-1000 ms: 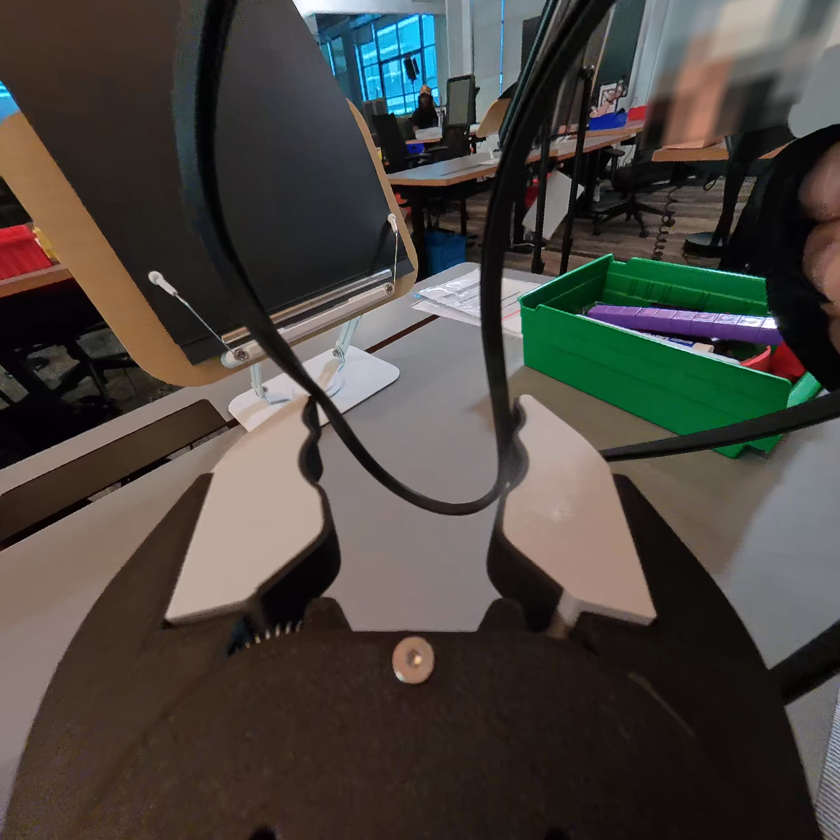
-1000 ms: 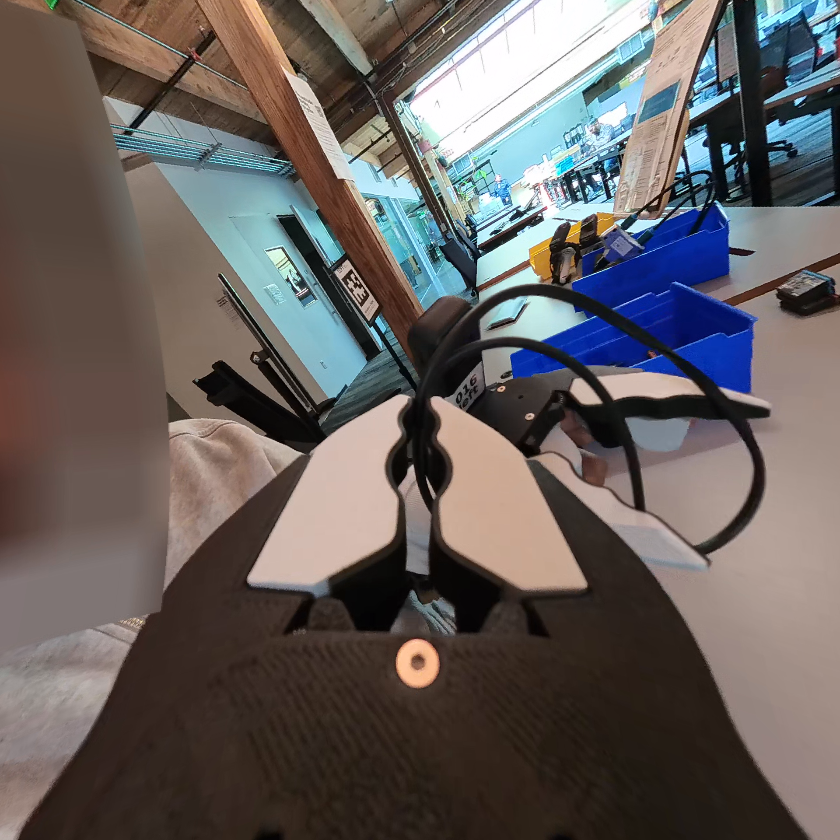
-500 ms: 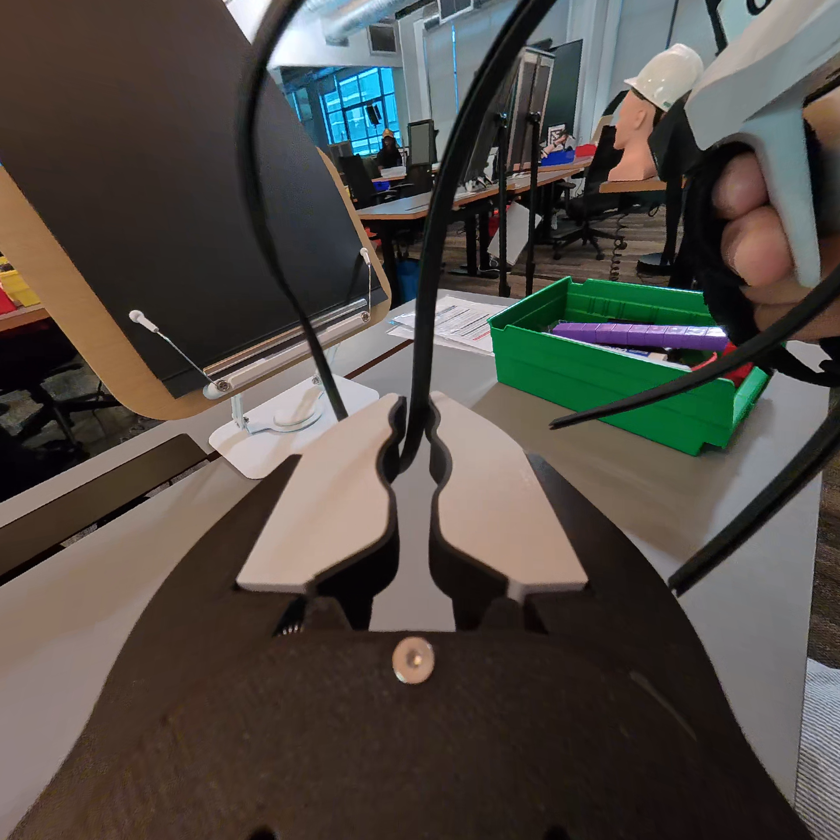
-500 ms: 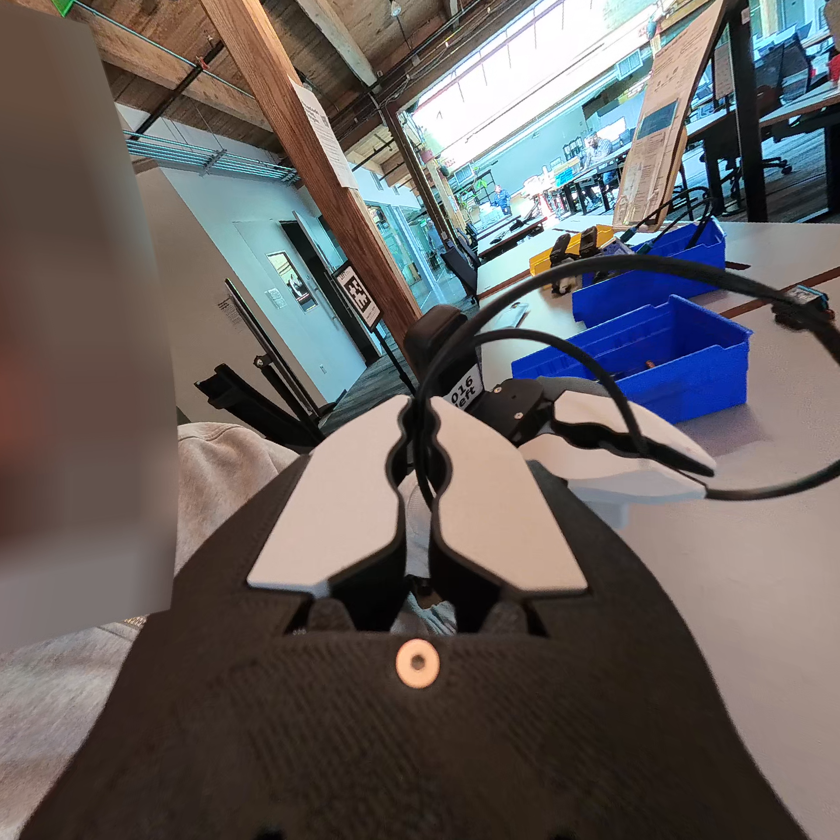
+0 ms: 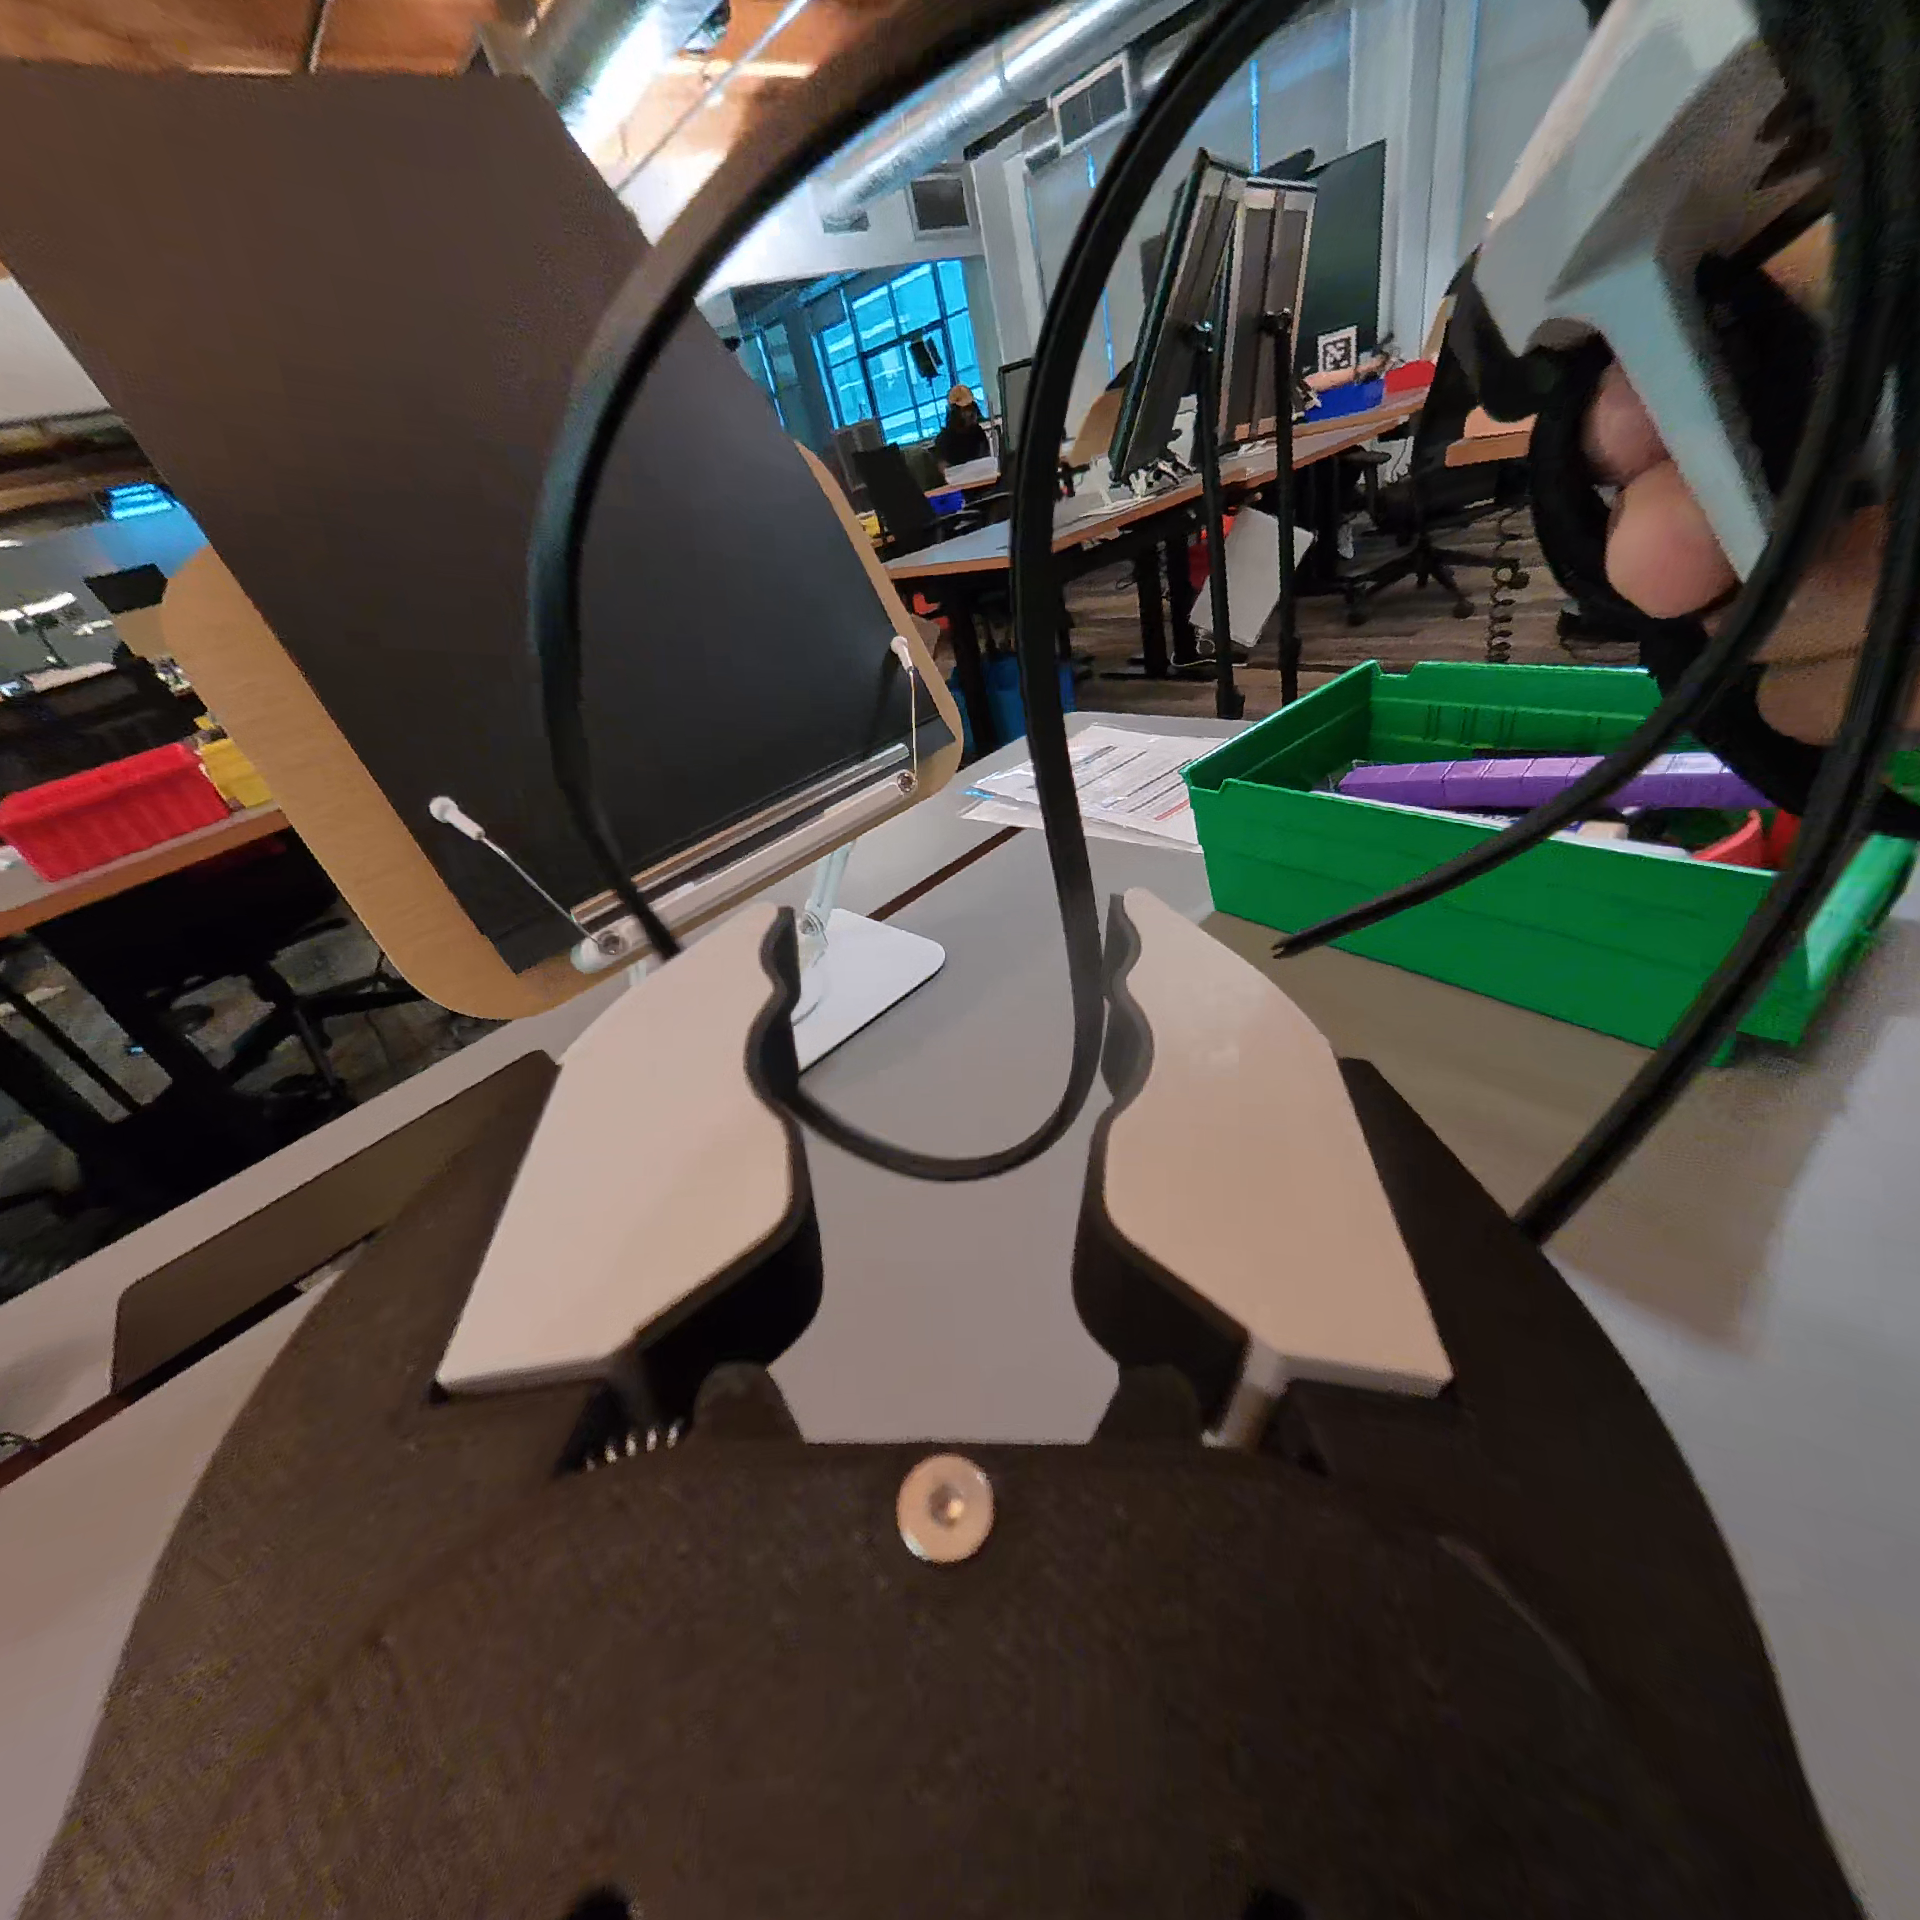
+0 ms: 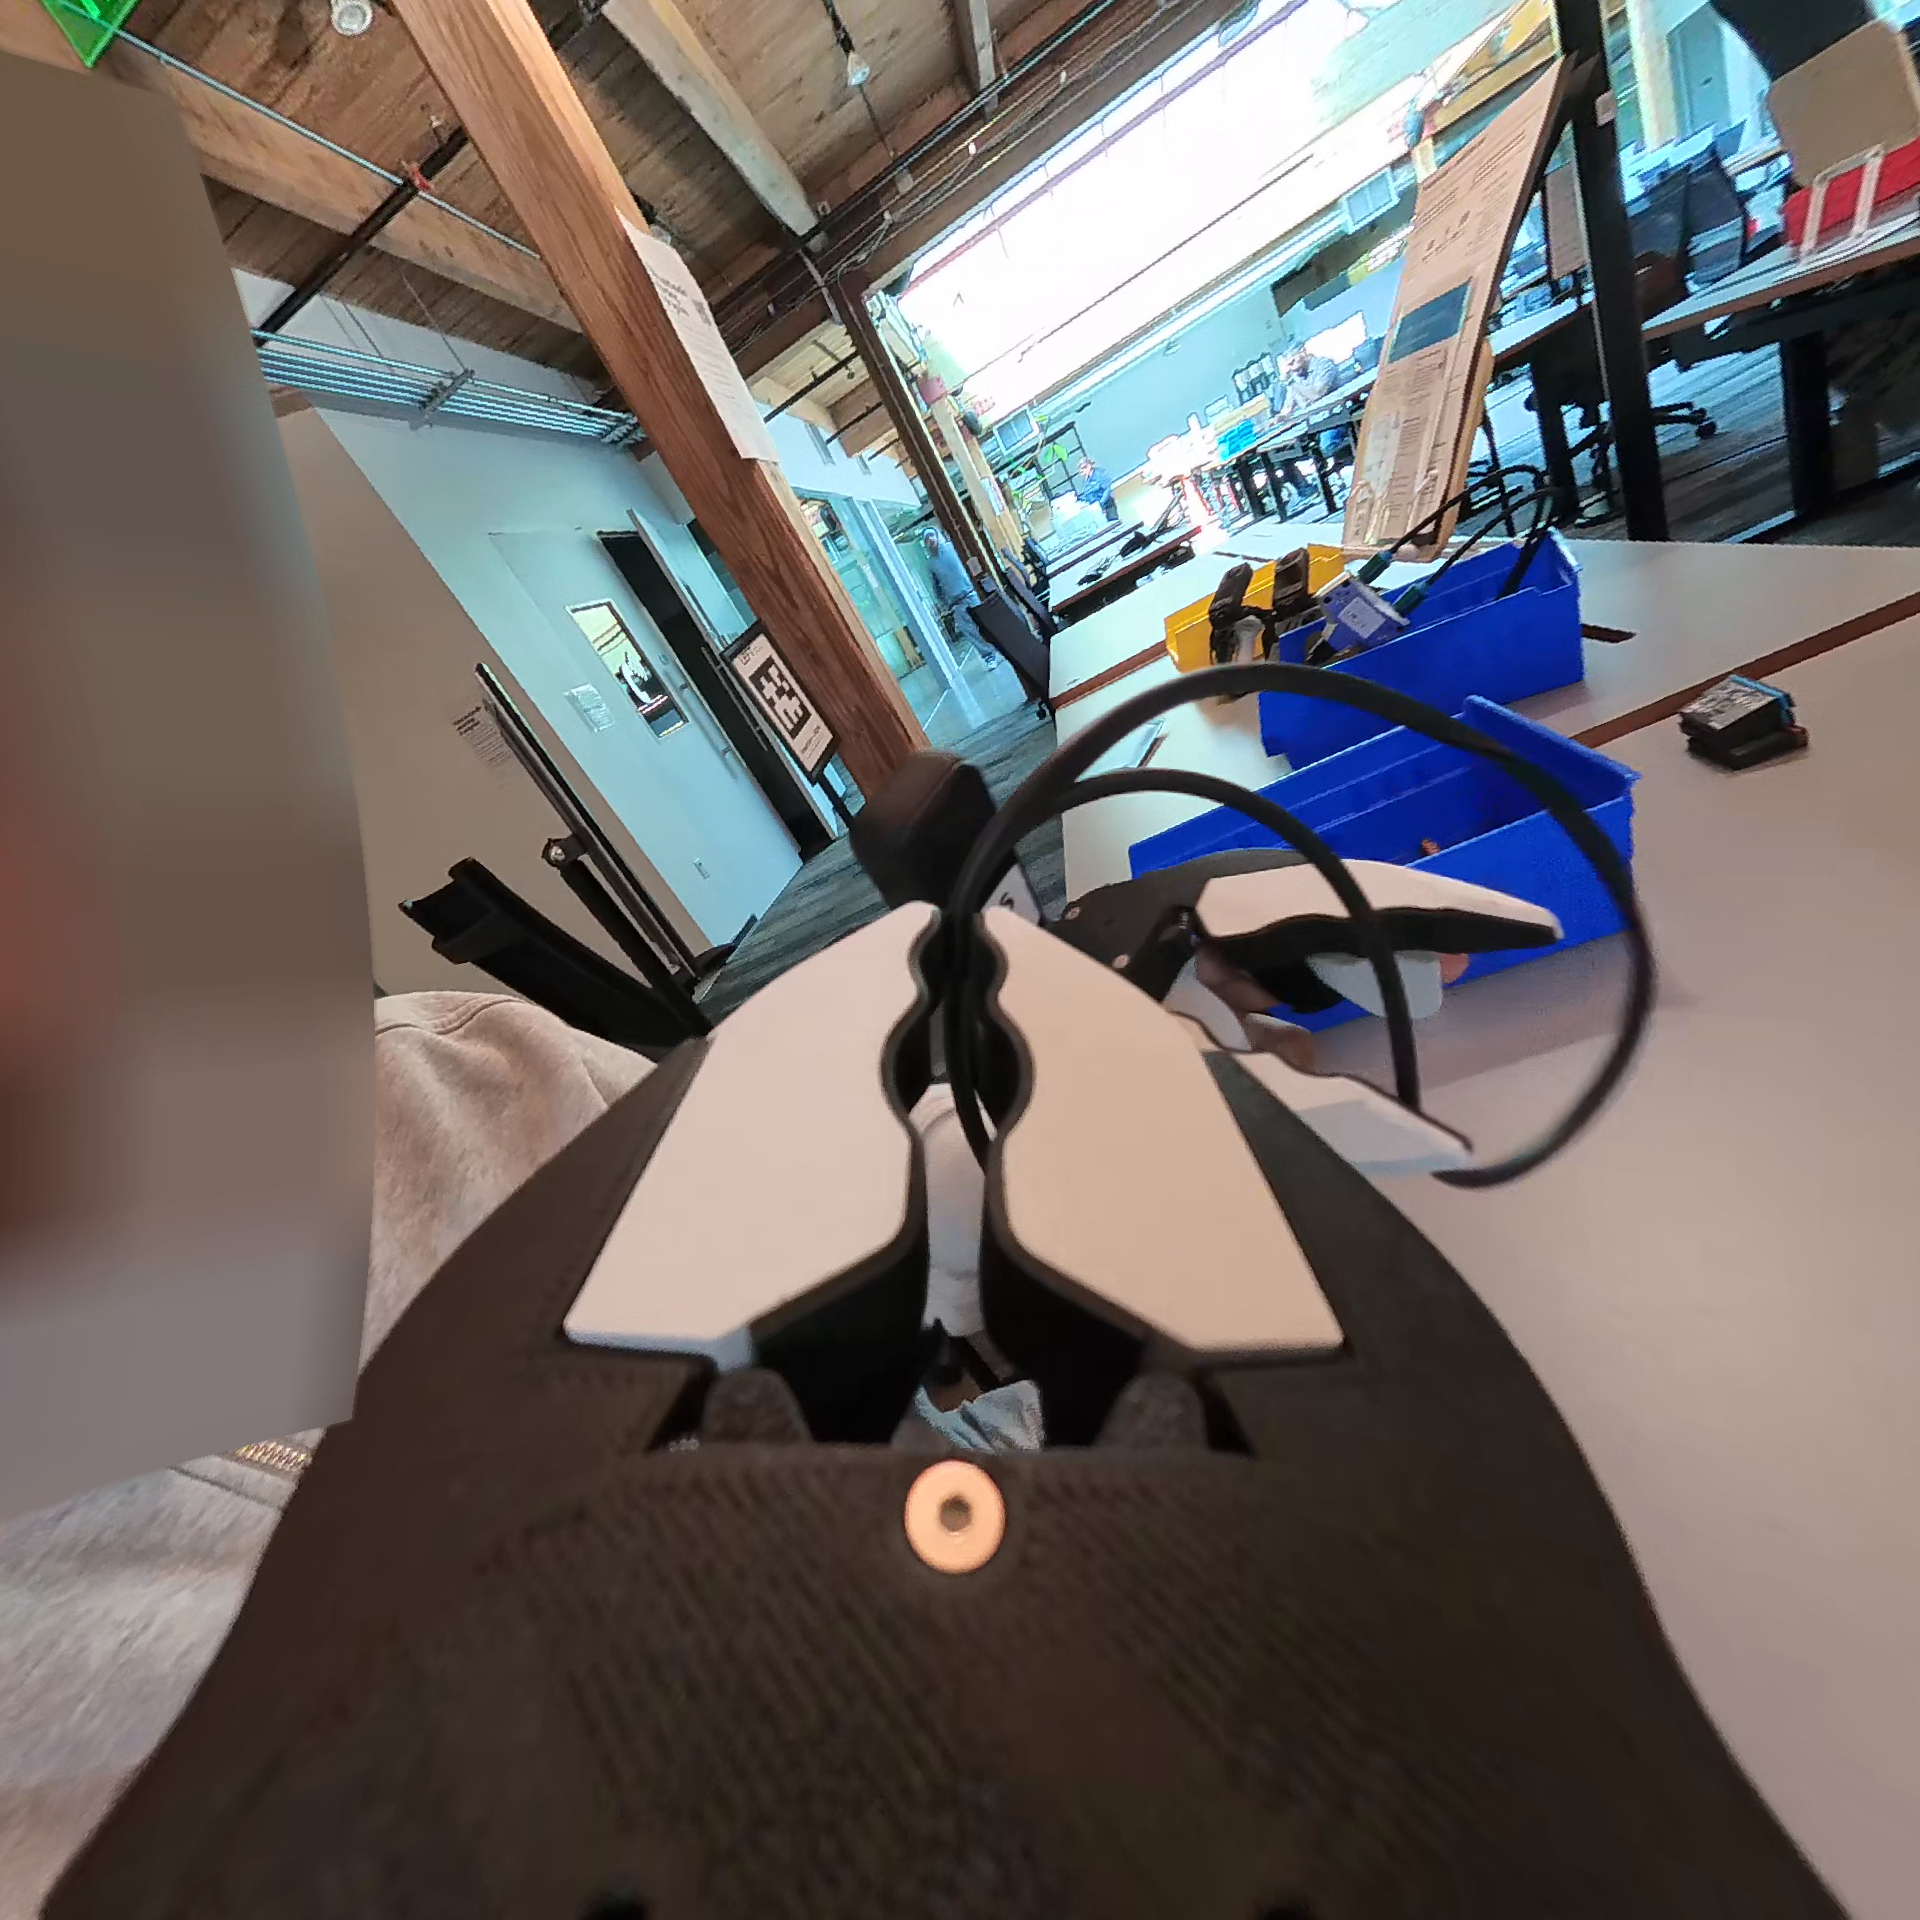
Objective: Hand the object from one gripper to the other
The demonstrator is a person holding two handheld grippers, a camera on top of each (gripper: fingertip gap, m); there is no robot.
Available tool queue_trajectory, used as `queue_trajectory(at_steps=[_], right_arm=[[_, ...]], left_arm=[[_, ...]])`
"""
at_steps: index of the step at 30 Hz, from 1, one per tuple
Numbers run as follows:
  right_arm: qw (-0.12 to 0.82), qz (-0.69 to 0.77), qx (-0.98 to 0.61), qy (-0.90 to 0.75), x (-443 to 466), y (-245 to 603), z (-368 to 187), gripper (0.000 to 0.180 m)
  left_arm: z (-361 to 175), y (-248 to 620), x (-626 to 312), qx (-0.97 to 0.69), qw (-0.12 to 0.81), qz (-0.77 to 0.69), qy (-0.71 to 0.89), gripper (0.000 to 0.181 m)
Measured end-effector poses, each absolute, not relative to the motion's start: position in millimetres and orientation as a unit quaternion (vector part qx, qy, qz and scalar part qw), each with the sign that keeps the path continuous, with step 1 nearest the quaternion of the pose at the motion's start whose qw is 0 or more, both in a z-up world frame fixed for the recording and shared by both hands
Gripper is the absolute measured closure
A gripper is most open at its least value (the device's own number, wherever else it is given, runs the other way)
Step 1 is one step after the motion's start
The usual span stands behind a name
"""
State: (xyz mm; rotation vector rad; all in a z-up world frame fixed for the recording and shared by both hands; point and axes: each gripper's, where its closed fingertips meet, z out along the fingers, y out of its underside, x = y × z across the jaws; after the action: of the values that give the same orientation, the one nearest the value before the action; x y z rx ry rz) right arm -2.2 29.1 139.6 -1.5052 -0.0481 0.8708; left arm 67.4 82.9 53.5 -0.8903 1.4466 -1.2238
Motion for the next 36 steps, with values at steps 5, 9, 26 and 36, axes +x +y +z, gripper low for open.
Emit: queue_trajectory(at_steps=[5,9,26,36], right_arm=[[0.644,0.386,-0.66,-0.022,-3,29,140,0.175],[0.641,0.392,-0.659,-0.028,-9,29,141,0.175],[0.635,0.405,-0.656,-0.041,-18,27,144,0.175],[0.64,0.4,-0.655,-0.036,-12,25,145,0.175]], left_arm=[[57,89,69,-0.374,0.527,-0.501,0.576,0.093],[49,94,78,-0.395,0.526,-0.482,0.578,0.057],[48,87,70,-0.362,0.511,-0.504,0.595,0.147],[49,83,67,-0.362,0.481,-0.529,0.598,0.175]])
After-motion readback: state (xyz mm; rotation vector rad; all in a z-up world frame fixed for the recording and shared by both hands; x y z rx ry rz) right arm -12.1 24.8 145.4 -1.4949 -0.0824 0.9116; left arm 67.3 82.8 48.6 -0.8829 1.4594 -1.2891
